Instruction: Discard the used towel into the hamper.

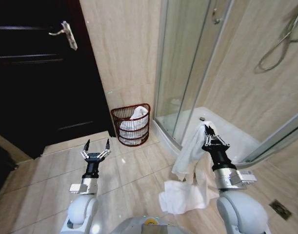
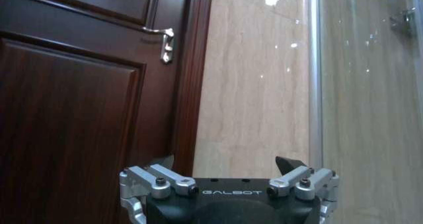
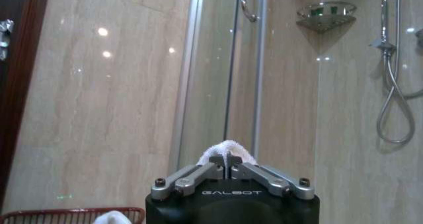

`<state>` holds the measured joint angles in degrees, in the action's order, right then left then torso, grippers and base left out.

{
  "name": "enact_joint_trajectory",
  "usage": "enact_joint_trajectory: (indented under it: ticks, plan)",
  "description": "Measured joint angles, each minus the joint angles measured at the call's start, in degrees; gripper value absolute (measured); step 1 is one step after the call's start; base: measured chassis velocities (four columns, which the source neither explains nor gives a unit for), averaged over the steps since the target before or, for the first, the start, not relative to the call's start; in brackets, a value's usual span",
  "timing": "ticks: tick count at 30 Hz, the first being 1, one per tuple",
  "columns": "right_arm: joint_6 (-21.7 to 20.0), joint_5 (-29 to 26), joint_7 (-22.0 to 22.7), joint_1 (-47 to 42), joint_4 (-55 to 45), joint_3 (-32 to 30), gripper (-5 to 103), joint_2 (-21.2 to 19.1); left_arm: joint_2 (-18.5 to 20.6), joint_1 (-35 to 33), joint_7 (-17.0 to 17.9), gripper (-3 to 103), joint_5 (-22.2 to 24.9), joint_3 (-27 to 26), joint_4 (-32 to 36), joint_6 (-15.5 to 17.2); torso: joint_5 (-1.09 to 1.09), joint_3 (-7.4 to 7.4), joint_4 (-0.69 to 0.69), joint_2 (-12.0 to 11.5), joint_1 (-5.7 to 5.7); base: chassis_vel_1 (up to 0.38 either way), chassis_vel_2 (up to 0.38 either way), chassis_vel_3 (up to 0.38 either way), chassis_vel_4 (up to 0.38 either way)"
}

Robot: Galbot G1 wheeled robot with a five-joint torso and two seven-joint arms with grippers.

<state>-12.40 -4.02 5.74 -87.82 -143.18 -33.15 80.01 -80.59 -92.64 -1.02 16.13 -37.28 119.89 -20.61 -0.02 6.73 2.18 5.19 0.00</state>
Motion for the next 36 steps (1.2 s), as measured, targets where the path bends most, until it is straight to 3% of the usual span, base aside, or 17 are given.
enact_joint_trajectory:
  ticks: [12, 19, 36]
  plan:
    - [1.13, 0.61, -0.53, 0.62, 1.55, 0.75, 1, 0.79, -0.50, 0.09, -0.73, 100, -0.53, 0.03, -0.33, 0.66, 0.04, 0.00, -0.01, 0.00, 0.00, 0.001, 0.007, 0.046, 0.047]
    - [1.33, 0.61, -0.53, 0.62, 1.80, 0.64, 1, 0.68, -1.30, 0.03, 0.59, 100, -1.90, 0.05, -0.55, 0.73, 0.02, 0.10, 0.00, 0.18, 0.03, 0.069, 0.075, 0.053, 0.064]
    - [2.36, 0.15, -0.71, 0.34, 1.44, 0.48, 1, 0.41, -1.99, -0.16, 3.07, 100, -3.48, -0.34, 1.25, 3.90, 0.03, 3.37, -0.01, 4.31, 0.90, 0.013, 0.012, 0.010, 0.011]
